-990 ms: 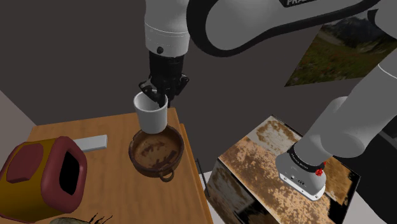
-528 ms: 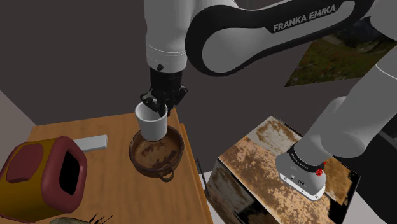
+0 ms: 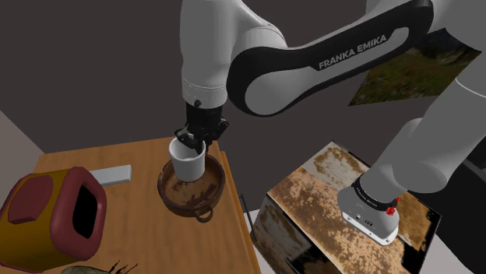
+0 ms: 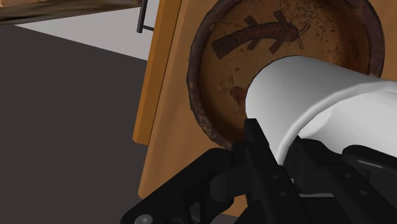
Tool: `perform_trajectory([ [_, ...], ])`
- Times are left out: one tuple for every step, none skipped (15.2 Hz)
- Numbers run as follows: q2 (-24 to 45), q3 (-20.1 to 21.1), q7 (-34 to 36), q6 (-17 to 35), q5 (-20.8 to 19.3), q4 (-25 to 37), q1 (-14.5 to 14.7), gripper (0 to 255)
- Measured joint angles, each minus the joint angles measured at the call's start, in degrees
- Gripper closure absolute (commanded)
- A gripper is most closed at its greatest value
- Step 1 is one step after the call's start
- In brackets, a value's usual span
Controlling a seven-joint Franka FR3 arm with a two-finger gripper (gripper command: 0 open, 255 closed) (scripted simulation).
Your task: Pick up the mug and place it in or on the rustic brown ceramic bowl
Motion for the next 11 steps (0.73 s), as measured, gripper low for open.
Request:
perform_trajectory([
  [0.3, 0.0, 0.1, 0.8, -0.3, -0.5, 0.0, 255],
  [0.5, 0.0, 0.2, 1.2, -0.4, -0.7, 0.0, 255],
  [0.7, 0.0, 0.3, 1.4, -0.5, -0.9, 0.1, 255],
  [0.7, 0.0, 0.3, 1.5, -0.5, -1.0, 0.1, 255],
  [0.7, 0.0, 0.3, 1.6, -0.5, -1.1, 0.1, 255],
  [0.7, 0.0, 0.3, 1.6, -0.5, -1.1, 0.1, 255],
  [0.7, 0.0, 0.3, 1.7, -0.5, -1.1, 0.1, 255],
  [0.7, 0.0, 0.3, 1.7, -0.5, -1.1, 0.1, 255],
  [0.7, 0.0, 0.3, 1.7, -0.5, -1.1, 0.1, 0],
  [0.7, 0.0, 0.3, 1.7, -0.5, -1.1, 0.1, 0],
  [0.7, 0.0, 0.3, 1.7, -0.5, -1.1, 0.1, 0],
])
